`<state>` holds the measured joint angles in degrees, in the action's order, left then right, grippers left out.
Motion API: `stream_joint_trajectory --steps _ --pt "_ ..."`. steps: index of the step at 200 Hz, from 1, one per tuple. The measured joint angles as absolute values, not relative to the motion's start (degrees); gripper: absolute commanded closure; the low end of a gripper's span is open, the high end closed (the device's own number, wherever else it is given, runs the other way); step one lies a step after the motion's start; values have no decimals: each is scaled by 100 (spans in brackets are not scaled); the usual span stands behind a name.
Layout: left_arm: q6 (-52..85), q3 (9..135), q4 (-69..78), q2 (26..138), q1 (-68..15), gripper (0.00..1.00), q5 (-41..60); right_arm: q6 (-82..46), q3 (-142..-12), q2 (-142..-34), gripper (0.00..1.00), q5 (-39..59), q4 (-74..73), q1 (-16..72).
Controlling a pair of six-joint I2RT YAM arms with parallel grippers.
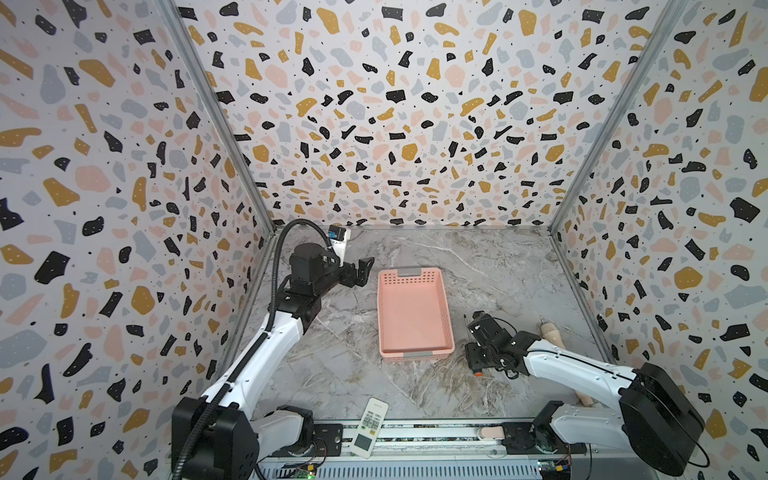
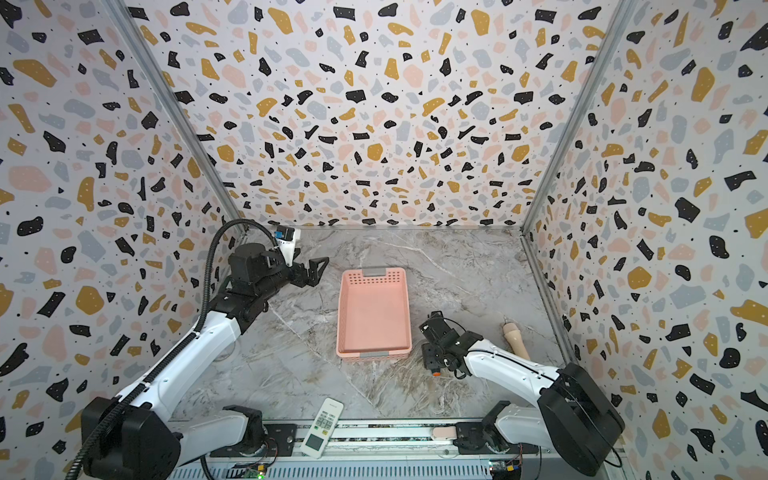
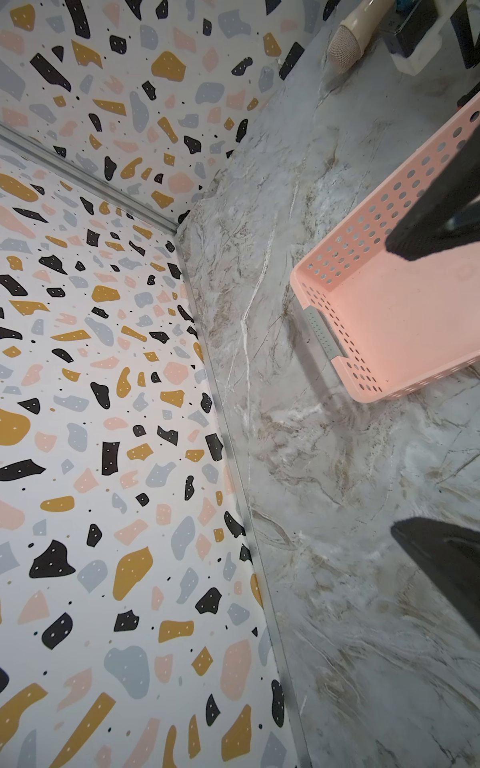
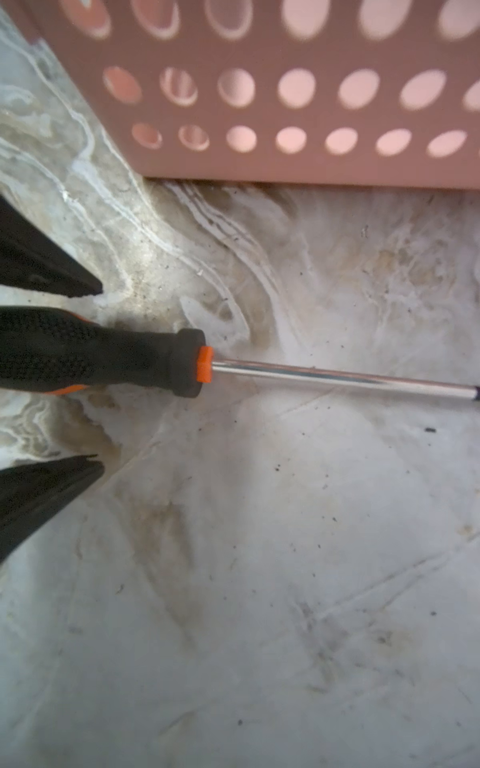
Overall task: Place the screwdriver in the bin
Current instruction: 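Lower the right gripper and close it on the black-and-orange screwdriver handle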
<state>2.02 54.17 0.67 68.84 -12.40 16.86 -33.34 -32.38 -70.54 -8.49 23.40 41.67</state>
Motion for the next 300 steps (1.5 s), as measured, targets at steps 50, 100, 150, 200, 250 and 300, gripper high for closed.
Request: stream_joint_trajectory --steps 50,100,150,200,250,300 --pt "204 5417 -5 6923 -1240 0 1562 -3439 -3118 -7054 51 -845 2331 4248" --pt "202 5463 -78 6925 -1240 0 1448 -3450 -3114 -7133 58 -838 2237 4257" --pt "200 5502 -130 6925 -1240 0 1404 -3450 -3114 -7240 59 -816 2182 4259" --pt "198 5511 -134 6925 -1240 0 1367 -3450 -3114 -7273 61 -814 2150 4268" --pt "189 5511 -143 6925 -1240 0 1275 -3439 -3114 -7301 74 -816 2097 4268" --pt "189 5511 -150 6925 -1240 1 1245 -3439 -3114 -7271 78 -760 2093 4268"
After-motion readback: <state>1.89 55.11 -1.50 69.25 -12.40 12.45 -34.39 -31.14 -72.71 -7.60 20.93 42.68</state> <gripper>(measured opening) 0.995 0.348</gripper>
